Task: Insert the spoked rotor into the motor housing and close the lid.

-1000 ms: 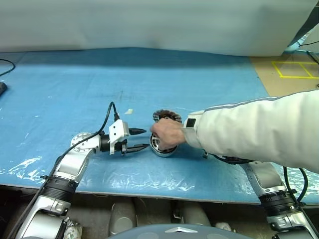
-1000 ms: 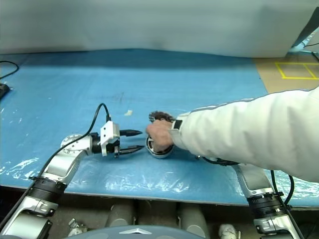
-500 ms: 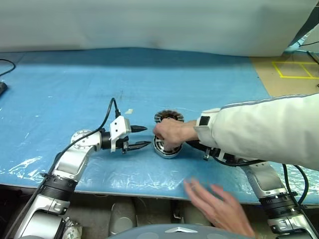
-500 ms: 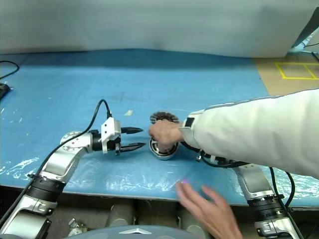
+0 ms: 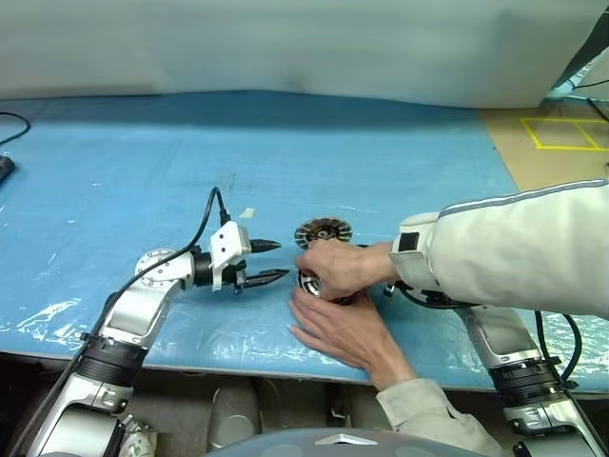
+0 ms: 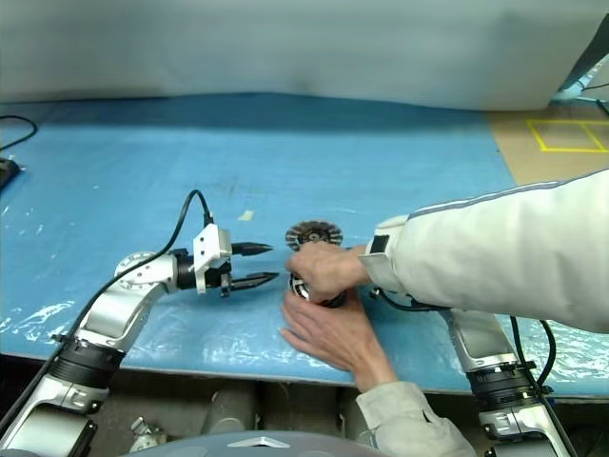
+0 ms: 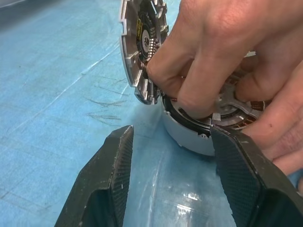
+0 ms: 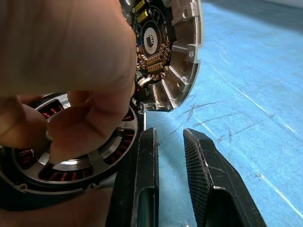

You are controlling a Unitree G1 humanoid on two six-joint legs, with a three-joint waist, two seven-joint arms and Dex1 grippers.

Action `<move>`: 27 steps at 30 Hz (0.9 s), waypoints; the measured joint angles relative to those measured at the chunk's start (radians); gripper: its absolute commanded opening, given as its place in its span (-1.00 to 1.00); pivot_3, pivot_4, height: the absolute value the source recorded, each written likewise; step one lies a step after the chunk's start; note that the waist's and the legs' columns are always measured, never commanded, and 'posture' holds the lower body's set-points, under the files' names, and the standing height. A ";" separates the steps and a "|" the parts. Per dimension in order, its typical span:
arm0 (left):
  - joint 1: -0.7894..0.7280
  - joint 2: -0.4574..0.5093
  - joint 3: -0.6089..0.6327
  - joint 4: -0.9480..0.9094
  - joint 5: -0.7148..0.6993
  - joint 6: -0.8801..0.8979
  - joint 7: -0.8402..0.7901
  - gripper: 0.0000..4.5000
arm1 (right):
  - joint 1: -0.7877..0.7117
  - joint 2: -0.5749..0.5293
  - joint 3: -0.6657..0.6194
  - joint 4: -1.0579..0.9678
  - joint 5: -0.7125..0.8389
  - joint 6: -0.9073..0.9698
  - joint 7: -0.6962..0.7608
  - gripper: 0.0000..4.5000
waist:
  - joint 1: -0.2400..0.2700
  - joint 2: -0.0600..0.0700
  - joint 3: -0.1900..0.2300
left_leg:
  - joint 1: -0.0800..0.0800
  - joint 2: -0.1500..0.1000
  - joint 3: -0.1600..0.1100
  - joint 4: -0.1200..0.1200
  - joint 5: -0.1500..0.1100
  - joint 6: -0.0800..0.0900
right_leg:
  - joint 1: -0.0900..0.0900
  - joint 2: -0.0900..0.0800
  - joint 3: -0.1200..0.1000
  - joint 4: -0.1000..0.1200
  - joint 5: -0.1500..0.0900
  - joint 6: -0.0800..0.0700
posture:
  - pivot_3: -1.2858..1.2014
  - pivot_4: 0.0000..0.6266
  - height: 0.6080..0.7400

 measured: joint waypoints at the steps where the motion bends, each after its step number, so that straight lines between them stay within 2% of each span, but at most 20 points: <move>1: 0.000 0.000 0.000 0.000 0.000 0.000 0.000 0.22 | 0.000 0.000 0.000 0.000 0.000 0.000 0.000 -0.61 | 0.000 0.000 0.000 | 0.000 0.000 0.000 0.000 0.000 0.000 | 0.000 0.000 0.000 0.000 0.000 0.000 | 0.03 -0.52 1.00; 13: 0.005 -0.003 0.000 0.002 0.006 -0.016 0.000 0.22 | 0.026 -0.013 0.000 0.000 -0.004 -0.008 -0.001 -0.61 | 0.000 0.000 0.000 | 0.000 0.000 0.000 0.000 0.000 0.000 | 0.000 0.000 0.000 0.000 0.000 0.000 | 0.03 -0.52 1.00; 27: 0.006 -0.006 -0.001 0.001 0.006 -0.011 0.005 0.22 | -0.011 -0.004 0.001 0.000 -0.029 0.025 -0.026 -0.61 | -0.002 0.000 0.000 | 0.000 0.000 0.000 0.000 0.000 0.000 | 0.000 0.000 0.000 0.000 0.000 0.000 | 0.03 -0.52 1.00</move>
